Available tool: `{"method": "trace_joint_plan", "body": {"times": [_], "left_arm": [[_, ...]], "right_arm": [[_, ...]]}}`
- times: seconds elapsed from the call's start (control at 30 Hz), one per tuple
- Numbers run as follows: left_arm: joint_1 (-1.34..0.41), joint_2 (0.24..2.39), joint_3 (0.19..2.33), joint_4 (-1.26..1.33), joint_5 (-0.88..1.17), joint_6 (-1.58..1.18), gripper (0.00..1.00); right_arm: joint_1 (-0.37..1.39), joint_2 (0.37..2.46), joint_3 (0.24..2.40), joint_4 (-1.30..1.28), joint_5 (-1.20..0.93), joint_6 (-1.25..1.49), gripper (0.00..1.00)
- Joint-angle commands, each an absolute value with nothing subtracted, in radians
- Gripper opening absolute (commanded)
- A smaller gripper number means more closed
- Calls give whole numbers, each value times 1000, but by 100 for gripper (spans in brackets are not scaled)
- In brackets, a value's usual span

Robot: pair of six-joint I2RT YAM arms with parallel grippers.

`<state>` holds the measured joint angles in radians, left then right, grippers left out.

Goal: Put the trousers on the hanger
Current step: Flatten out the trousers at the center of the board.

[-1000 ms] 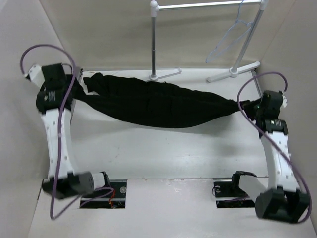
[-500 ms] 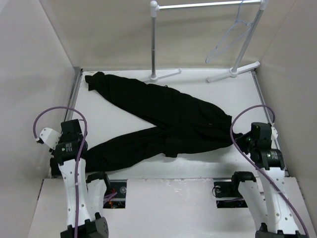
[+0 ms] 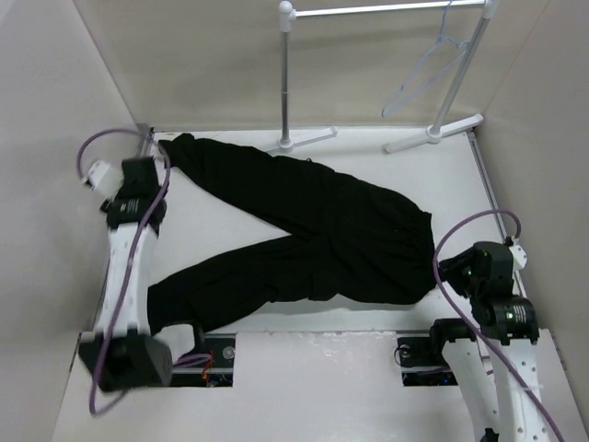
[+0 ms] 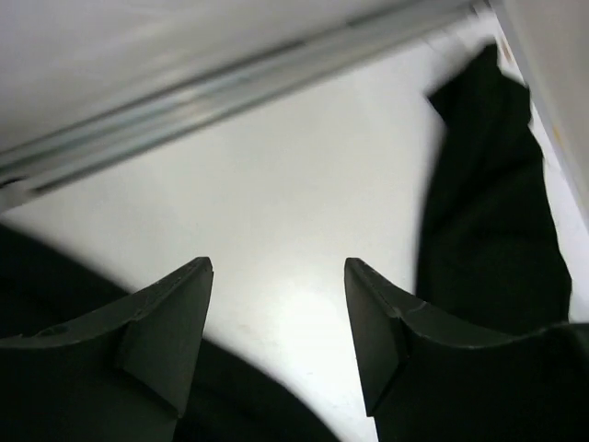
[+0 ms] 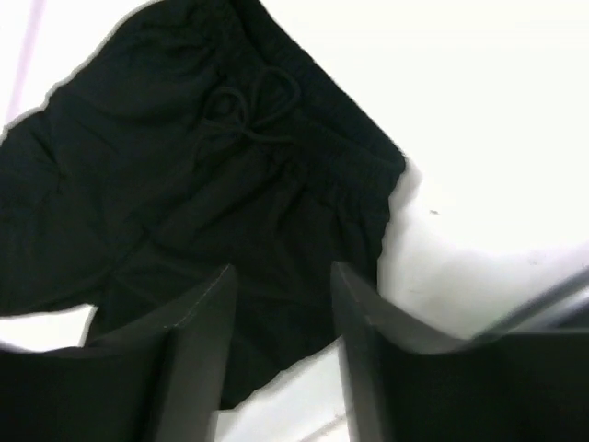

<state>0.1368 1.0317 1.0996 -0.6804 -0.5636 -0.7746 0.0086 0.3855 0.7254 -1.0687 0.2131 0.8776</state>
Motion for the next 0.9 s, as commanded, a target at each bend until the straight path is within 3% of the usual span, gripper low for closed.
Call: {"method": "trace_joint_plan", "body": {"times": [0.0, 0.03, 0.07, 0.13, 0.27, 0.33, 0.43, 0.87], "left_arm": [[94, 1328, 1172, -418, -365, -712, 56], [100, 1394, 1207, -390, -344, -709, 56], [111, 1479, 1265, -350, -309, -698, 55], [137, 1665, 1411, -296, -223, -678, 54], [197, 2000, 1748, -314, -159, -660, 48], [212, 2127, 1889, -339, -181, -640, 48], [232, 2267, 2054, -351, -180, -624, 51], [236, 2534, 2344, -299, -124, -623, 47]], "right_arm": [[53, 486, 720, -861, 142, 830, 33], [67, 533, 716, -815, 94, 822, 20], [74, 573, 715, -777, 59, 822, 14], [100, 616, 710, -697, 31, 825, 12], [143, 667, 719, -647, 54, 833, 19], [145, 689, 718, -640, 69, 833, 26], [148, 724, 715, -626, 74, 848, 28], [304, 887, 745, -594, 106, 879, 28]]}}
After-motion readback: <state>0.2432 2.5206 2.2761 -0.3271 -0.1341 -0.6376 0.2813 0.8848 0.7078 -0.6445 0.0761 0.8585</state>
